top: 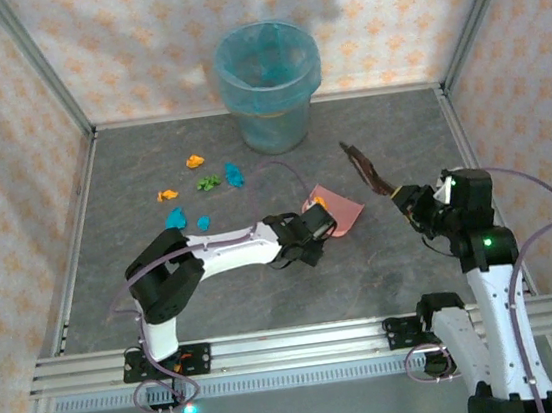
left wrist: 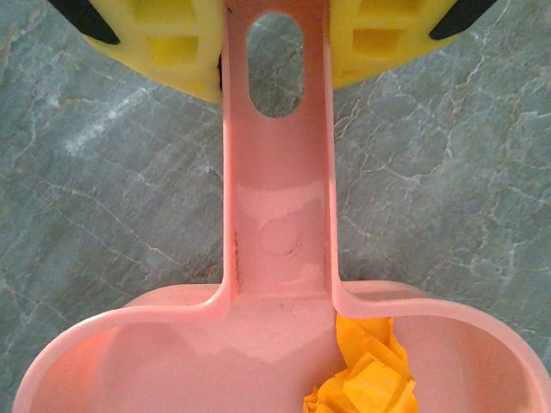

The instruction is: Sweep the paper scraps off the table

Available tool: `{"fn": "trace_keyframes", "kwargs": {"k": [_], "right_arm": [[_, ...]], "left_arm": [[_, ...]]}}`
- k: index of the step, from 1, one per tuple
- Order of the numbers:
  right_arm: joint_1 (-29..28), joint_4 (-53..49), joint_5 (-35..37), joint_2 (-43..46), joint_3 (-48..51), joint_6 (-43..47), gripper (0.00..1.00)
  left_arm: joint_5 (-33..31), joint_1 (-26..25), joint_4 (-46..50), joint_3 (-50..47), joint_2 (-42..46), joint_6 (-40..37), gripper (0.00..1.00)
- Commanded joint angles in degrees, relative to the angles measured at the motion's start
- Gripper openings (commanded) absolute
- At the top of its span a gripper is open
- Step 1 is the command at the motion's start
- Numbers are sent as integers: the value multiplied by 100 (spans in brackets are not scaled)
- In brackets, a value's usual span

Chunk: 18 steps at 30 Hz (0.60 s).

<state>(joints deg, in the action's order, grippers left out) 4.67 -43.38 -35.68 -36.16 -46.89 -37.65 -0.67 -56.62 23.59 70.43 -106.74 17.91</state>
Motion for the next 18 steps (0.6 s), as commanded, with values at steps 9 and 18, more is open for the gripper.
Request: {"fn": "trace_keyframes", "kwargs": {"k": [9,18], "right_arm": [[34,1021,1811,903,1166,-81,0],[34,2056,1951,268,1450,-310,0]], "left_arm": [[-503,-6,-531,-577,937,-141,0],[-799,-267,304,-630,1869,80,0]]}}
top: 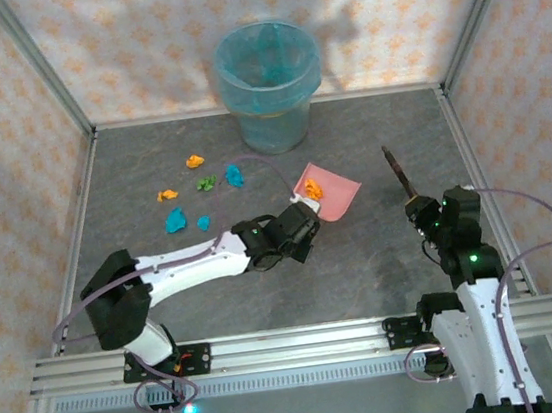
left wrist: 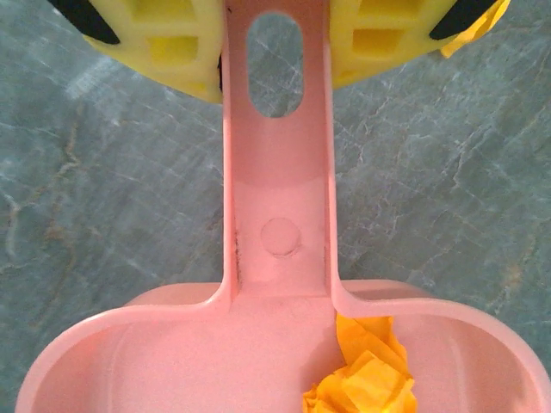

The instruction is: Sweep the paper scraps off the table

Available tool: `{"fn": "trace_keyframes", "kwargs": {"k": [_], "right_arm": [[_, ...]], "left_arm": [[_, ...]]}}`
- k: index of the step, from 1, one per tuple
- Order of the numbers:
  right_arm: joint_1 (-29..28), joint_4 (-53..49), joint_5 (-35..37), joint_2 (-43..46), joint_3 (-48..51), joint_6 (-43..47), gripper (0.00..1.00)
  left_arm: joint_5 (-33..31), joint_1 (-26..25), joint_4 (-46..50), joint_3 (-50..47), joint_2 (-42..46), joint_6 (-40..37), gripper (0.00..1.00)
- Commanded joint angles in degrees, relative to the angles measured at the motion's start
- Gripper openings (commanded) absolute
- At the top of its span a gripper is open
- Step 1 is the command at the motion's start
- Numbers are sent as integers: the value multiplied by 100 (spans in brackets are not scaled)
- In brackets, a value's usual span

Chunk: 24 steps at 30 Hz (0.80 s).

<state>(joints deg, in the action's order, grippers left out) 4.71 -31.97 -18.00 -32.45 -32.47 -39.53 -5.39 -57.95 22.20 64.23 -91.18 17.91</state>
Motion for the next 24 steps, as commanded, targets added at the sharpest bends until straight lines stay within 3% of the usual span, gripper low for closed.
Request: {"fn": "trace_keyframes", "kwargs": {"k": [1,12,24], "right_arm": [[29,1060,123,-176,20,-144,0],[20,2721,-625,-526,416,37,0],[-758,3671,-521,-576,959,371,0]], "left_arm": [[-335,-169,568,9,416,133,0],[-344,-207,2366,1091,973,498,0],[-538,72,4391,3842,265,461,0]]}}
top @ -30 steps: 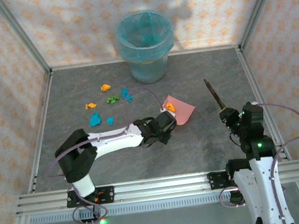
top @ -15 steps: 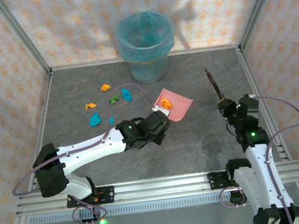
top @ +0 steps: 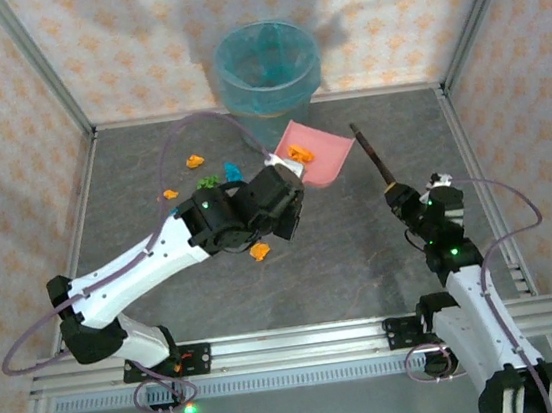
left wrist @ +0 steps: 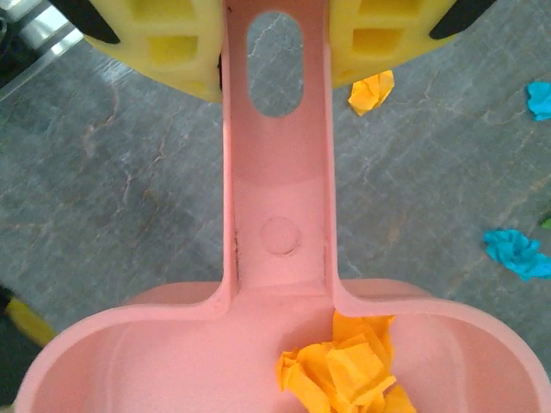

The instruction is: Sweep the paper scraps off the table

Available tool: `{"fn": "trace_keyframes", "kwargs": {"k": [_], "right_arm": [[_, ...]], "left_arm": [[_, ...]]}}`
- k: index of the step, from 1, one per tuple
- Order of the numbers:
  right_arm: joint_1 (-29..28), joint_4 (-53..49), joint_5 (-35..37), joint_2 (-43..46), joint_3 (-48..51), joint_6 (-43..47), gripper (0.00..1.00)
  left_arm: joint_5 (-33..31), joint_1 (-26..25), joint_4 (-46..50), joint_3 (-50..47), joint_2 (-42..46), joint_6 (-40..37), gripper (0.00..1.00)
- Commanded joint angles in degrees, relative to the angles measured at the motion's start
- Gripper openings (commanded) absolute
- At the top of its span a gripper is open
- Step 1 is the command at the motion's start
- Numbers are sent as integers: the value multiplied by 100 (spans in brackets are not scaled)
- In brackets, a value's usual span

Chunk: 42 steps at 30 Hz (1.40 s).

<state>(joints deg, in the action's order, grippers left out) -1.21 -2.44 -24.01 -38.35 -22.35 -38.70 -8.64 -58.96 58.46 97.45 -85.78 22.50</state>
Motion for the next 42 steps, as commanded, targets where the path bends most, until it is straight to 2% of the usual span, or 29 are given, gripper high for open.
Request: {"fn": "trace_keyframes", "kwargs": {"k": [1,6,12,16,19,29,32,38,42], "right_arm": [[-242,734,140,-13,-37,331,0],[-454,986,202,-106,126,380,0],[-503,1205,155,-263,238,383,0],[-516,1294,173,-246,296,377,0],[-518,1425,117,-260,350,376,0],[-582,1588,-24,-410,354,410,0],[-591,1589,-12,-413,352,433,0],[-608,1603,3,-459,354,464,0],[-632,1614,19,-502,363,490,0]], "left_arm": [[-172,257,881,764,-395,-15,0],[42,708,1510,2256,-1176,10,0],[346,1187,2455,4604,-2617,48,0],[1005,1691,2507,5574,-3221,247,0],[1697,2120,2226,5635,-3349,555,0],[2509,2623,846,5606,-3285,782,0],[2828,2760,602,5658,-3379,1067,0],[3724,3083,-58,5668,-3659,1983,0],[4231,3334,-804,5677,-3836,2934,0]]}}
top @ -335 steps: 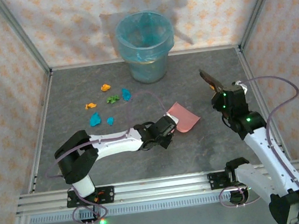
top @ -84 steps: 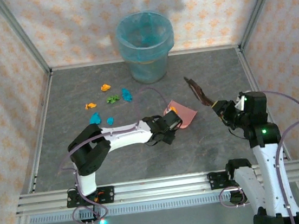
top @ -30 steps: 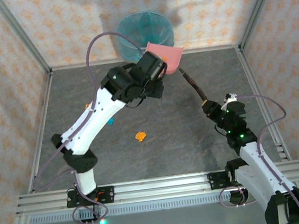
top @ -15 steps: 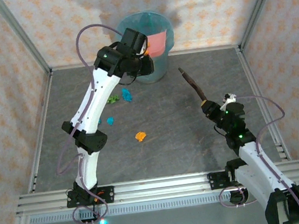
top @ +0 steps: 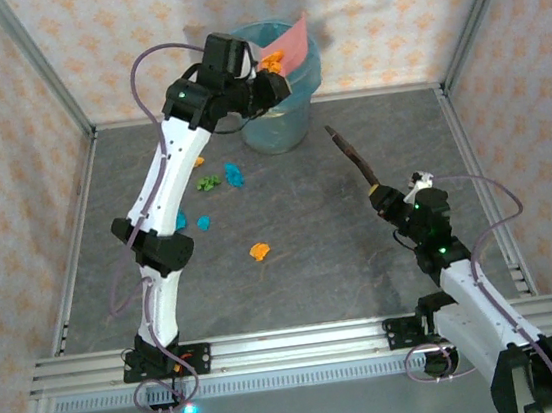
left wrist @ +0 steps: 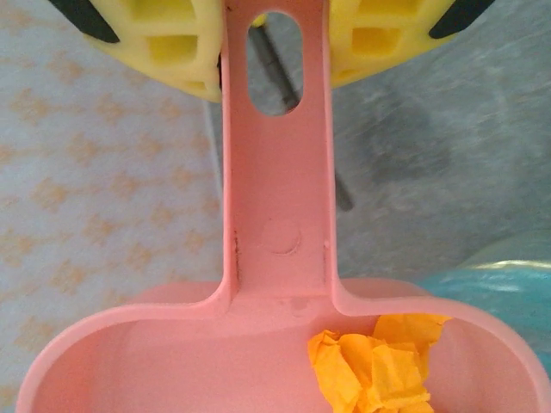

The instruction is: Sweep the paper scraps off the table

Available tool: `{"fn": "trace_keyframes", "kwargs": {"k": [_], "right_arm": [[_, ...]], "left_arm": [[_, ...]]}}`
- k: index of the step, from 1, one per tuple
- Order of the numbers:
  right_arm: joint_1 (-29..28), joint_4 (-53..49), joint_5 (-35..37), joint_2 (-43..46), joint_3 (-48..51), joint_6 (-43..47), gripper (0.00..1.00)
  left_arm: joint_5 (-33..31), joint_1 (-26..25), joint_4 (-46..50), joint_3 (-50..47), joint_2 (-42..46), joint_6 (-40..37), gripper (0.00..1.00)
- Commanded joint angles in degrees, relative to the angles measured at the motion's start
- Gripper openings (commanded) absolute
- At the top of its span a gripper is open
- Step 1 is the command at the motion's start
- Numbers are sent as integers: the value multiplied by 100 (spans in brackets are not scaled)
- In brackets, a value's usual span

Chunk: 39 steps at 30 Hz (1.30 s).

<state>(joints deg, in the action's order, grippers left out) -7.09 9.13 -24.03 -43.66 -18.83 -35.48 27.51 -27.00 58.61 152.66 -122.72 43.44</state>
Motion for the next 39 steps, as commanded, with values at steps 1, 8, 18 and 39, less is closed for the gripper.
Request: {"fn": "trace_keyframes", "kwargs": {"k": [1,8,18,39], "right_arm": [[-53,462,36,16,2,182,0],[-89,467,56,-20,2,244,0],[-116,476,95,-94,-9,290,0],[-178,511,164,-231,-16,402,0]], "left_arm": [[702,197,-1004,160,-188,1099,0],[827,361,-2151,177,-353,2689,0],[923,597,-2974,176,-683,4449,0],[1018,562,-3750,-299,-750,5157,0]]}}
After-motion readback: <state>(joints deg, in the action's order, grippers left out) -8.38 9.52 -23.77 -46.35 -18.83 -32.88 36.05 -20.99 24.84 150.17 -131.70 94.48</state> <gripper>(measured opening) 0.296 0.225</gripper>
